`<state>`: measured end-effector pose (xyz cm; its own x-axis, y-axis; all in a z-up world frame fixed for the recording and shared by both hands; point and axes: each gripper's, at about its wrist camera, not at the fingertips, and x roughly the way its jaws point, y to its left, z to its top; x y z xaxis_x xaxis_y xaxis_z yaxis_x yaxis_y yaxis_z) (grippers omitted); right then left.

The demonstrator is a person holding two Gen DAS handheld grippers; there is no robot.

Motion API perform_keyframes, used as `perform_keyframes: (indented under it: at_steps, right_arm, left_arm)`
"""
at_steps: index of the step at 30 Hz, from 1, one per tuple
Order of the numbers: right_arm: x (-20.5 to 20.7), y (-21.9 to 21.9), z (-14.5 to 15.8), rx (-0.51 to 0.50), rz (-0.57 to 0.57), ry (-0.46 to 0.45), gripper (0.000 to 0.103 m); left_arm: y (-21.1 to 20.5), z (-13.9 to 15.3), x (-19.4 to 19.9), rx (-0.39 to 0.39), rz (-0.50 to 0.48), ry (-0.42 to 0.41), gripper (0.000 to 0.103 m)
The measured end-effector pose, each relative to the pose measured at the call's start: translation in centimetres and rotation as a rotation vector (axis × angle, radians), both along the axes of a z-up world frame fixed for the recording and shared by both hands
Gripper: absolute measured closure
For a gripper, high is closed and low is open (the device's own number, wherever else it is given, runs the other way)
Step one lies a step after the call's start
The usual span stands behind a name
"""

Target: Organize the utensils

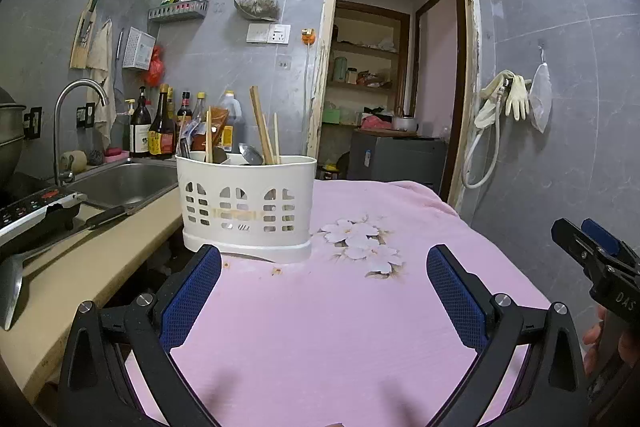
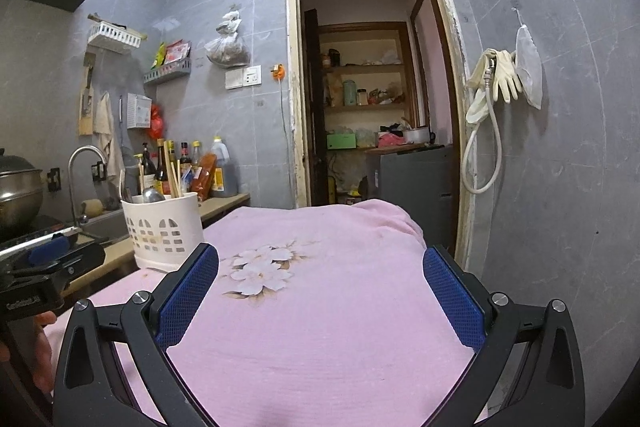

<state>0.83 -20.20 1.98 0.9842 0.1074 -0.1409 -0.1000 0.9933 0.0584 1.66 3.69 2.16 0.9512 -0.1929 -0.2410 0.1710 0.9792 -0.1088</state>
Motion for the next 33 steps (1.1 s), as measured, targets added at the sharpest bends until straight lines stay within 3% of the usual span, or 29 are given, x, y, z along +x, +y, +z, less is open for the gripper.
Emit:
perform_keyframes:
  at_steps: [33]
  right_arm:
    - [0.06, -0.07, -0.28, -0.001, -0.003, 0.013, 0.0]
  left_arm:
    - [0.45, -0.22, -0.08, -0.003, -0.001, 0.009, 0.002]
